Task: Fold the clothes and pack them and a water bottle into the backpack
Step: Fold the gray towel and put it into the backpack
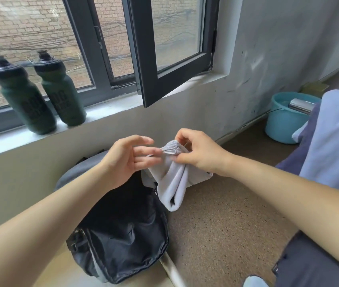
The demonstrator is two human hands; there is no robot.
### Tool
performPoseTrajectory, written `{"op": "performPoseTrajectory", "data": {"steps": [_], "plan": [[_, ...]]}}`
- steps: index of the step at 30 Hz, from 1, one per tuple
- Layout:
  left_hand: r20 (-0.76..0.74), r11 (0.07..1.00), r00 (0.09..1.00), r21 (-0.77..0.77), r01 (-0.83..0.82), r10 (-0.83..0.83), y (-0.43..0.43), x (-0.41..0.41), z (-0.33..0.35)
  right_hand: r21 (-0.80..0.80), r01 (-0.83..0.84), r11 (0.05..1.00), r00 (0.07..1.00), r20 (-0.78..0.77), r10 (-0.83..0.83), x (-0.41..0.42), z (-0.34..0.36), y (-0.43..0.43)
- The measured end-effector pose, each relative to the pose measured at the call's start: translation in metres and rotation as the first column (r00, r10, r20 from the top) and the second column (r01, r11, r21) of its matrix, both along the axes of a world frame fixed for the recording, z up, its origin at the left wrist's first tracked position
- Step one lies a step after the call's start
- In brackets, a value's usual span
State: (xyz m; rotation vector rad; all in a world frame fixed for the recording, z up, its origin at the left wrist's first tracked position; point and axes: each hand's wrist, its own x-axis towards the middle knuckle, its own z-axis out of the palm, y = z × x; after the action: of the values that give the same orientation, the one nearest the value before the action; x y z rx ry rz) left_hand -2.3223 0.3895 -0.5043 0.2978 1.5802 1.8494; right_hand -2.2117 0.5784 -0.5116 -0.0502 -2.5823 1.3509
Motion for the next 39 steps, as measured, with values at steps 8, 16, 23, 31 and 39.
{"op": "performPoseTrajectory", "data": {"steps": [8, 16, 23, 31, 39], "plan": [[-0.303, 0.942, 0.892, -0.097, 0.320, -0.334, -0.022, -0.026, -0.032, -0.729, -0.008, 0.684, 1.000, -0.001, 0.010, 0.000, 0.007, 0.030], [-0.310, 0.992, 0.943, -0.056, 0.110, -0.122, 0.010, 0.004, -0.027, -0.780, 0.054, 0.623, 0.998, 0.067, -0.003, -0.005, 0.000, 0.028], [-0.721, 0.972, 0.656, -0.219, 0.088, -0.222, 0.008, 0.005, -0.024, 0.143, -0.058, 0.988, 0.988, 0.153, 0.036, 0.005, 0.005, 0.027], [-0.751, 0.954, 0.592, -0.275, 0.121, -0.292, 0.007, 0.005, -0.022, 0.007, -0.071, 0.997, 0.997, -0.029, 0.071, -0.009, -0.006, 0.008], [-0.610, 0.961, 0.758, -0.264, 0.082, -0.232, -0.010, -0.010, -0.025, -0.297, 0.138, 0.945, 0.978, -0.110, -0.177, -0.003, 0.004, 0.035]]}}
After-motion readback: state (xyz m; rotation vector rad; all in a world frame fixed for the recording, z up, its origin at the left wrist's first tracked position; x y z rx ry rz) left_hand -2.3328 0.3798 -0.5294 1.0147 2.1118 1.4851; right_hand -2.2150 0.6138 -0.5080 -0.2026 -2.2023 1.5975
